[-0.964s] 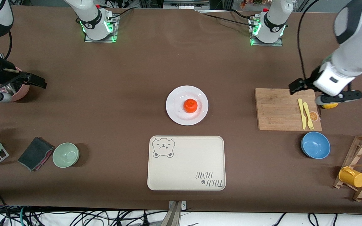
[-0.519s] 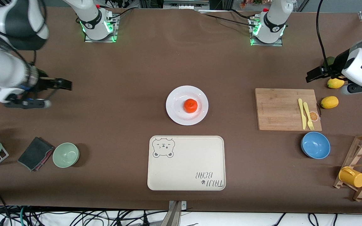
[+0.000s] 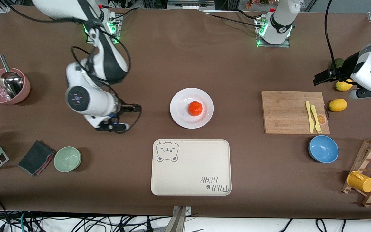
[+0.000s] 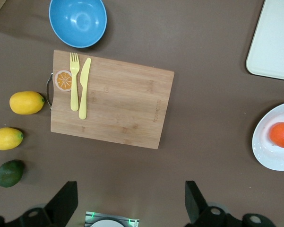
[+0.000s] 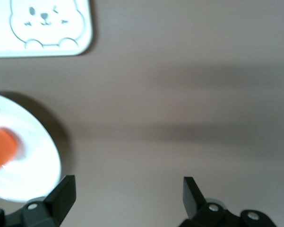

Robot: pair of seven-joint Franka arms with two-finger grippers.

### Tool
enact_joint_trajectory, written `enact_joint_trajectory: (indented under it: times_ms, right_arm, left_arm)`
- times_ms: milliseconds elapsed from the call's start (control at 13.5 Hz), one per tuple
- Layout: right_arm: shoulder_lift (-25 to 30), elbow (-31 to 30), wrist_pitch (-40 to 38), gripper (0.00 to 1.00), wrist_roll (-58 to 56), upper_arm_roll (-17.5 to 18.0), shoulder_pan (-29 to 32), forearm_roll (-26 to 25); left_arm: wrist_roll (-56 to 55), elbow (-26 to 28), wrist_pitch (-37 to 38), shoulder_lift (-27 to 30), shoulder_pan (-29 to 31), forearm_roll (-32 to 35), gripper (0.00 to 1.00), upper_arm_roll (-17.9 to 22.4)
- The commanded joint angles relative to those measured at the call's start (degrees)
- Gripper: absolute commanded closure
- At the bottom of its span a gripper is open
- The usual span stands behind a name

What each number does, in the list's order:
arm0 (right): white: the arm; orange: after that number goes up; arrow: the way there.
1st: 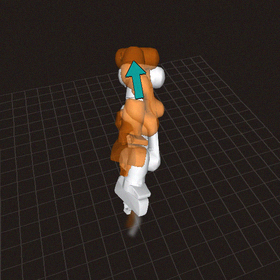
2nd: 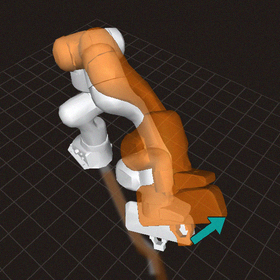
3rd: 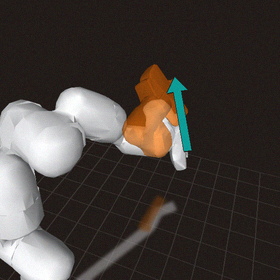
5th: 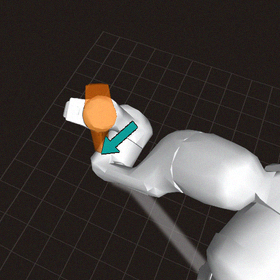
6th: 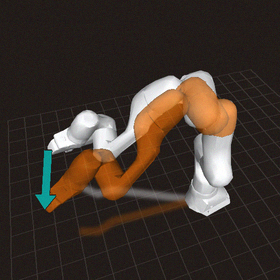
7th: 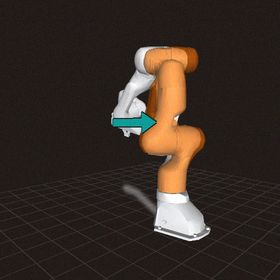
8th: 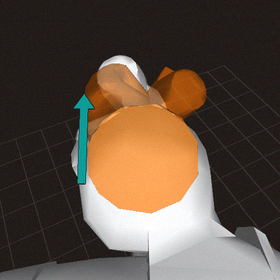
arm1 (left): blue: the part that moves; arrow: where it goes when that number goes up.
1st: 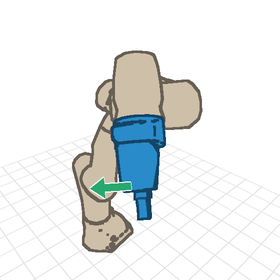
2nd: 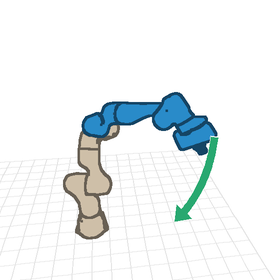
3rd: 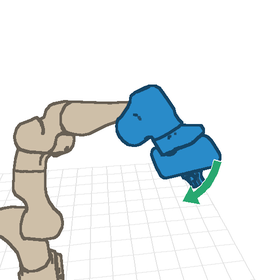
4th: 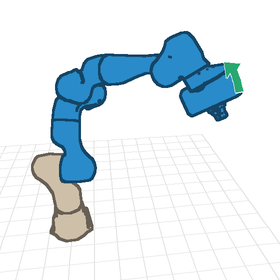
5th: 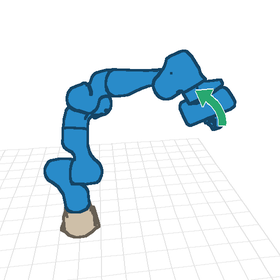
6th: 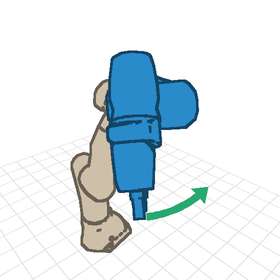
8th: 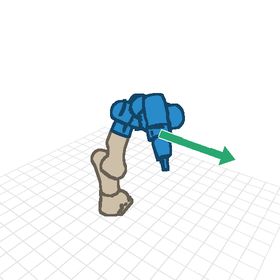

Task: Place orange and plate with both arms
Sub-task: 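Reach the right gripper to the plate rim while the left gripper retracts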

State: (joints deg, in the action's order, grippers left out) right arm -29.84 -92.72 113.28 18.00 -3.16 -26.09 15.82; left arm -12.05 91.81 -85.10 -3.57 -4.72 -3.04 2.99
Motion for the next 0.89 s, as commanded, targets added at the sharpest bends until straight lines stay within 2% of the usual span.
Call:
enact_joint_trajectory:
  times_ms: [0, 223, 371, 519, 593, 742, 816]
  right_arm:
    - [-2.67, 0.44, 5.09, 0.00, 1.51, -0.36, -1.15, 9.44]
    - [-3.91, 0.35, 7.48, 0.00, 0.47, -0.36, -2.12, 21.06]
    - [-4.26, -0.78, 8.35, 0.00, -2.25, 0.78, -2.21, 25.11]
    - [-3.65, -5.08, 12.46, 0.00, -7.95, 1.22, -2.30, 32.13]
    - [-2.69, -7.80, 15.10, 0.00, -11.72, 2.79, -2.30, 34.95]
    - [-0.67, -14.03, 19.50, 0.00, -19.36, 3.42, -2.30, 39.17]
    - [0.65, -16.76, 20.48, 0.00, -23.41, 3.60, -2.30, 43.81]
  left_arm:
    - [0.36, -2.86, 1.95, -1.44, 0.23, -1.35, 0.00, 0.17]
    - [0.36, -2.86, 1.95, -1.44, 0.23, -1.27, 0.00, 0.17]
    - [0.45, -2.86, 1.95, -1.53, 0.50, -1.27, 0.00, 0.17]
    - [0.36, -2.86, 1.95, -1.53, 0.41, -1.35, 0.00, 0.17]
    - [0.45, -2.86, 1.95, -1.44, 0.50, -1.35, 0.00, 0.17]
    - [0.54, -2.86, 1.95, -1.53, 0.50, -1.44, 0.00, 0.26]
    - [0.45, -2.86, 1.95, -1.53, 0.59, -1.44, 0.00, 0.18]
